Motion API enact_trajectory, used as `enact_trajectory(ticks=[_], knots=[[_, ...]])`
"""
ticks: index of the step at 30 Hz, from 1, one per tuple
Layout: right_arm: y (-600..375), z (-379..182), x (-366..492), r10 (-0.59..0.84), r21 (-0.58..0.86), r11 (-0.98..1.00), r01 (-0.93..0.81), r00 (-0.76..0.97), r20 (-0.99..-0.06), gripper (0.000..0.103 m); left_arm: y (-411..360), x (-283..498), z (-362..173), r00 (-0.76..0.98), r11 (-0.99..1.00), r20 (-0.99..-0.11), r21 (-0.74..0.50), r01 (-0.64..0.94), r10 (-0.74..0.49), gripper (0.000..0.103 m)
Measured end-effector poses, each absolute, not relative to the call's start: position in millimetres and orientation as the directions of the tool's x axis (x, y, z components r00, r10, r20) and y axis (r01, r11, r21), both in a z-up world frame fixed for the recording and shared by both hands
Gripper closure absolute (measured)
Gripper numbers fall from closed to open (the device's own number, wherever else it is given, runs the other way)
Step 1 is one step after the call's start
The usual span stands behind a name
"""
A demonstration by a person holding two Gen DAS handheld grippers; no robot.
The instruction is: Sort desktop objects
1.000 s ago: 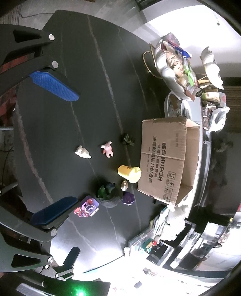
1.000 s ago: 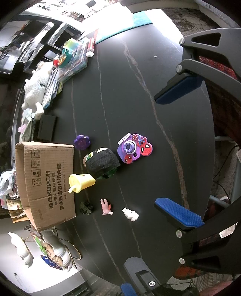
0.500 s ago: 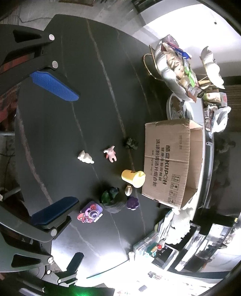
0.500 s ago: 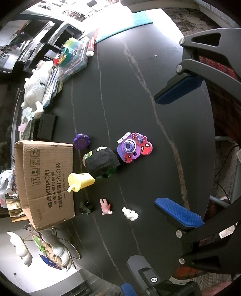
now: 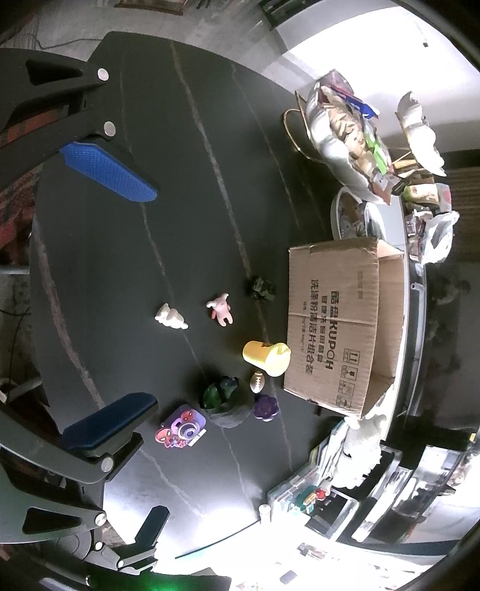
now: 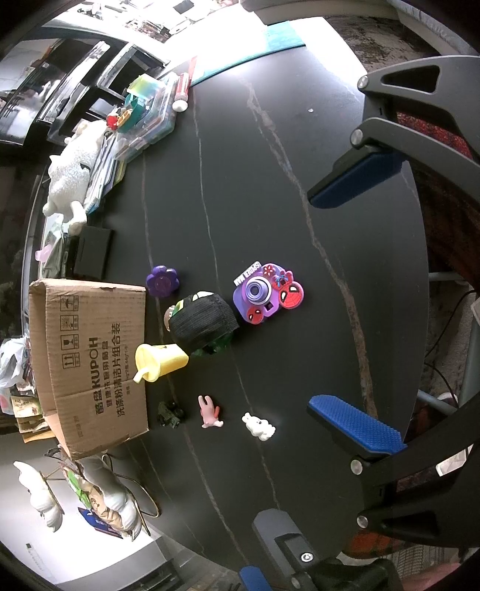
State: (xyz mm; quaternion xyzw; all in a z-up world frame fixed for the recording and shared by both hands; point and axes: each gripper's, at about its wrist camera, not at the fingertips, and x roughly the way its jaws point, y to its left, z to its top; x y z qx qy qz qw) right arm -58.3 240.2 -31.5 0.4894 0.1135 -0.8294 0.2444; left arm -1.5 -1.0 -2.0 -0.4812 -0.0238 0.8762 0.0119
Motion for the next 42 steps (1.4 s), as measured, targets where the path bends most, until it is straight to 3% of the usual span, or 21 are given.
enact_trajectory(ticks=[16, 42], knots=[[240, -33, -60, -0.306, 0.063, -0.853, 0.518, -0.399, -0.864, 0.003, -6, -7, -9, -0.525, -0.998, -0.851, -0.058, 0.025, 0.037, 0.001], [232, -56, -75, -0.303, 0.06, -0.842, 0.536, -0.378, -0.875, 0.013, -5, -24, -44, -0.481, -0.999, -0.877, 0.003, 0.042, -0.023, 0.001]])
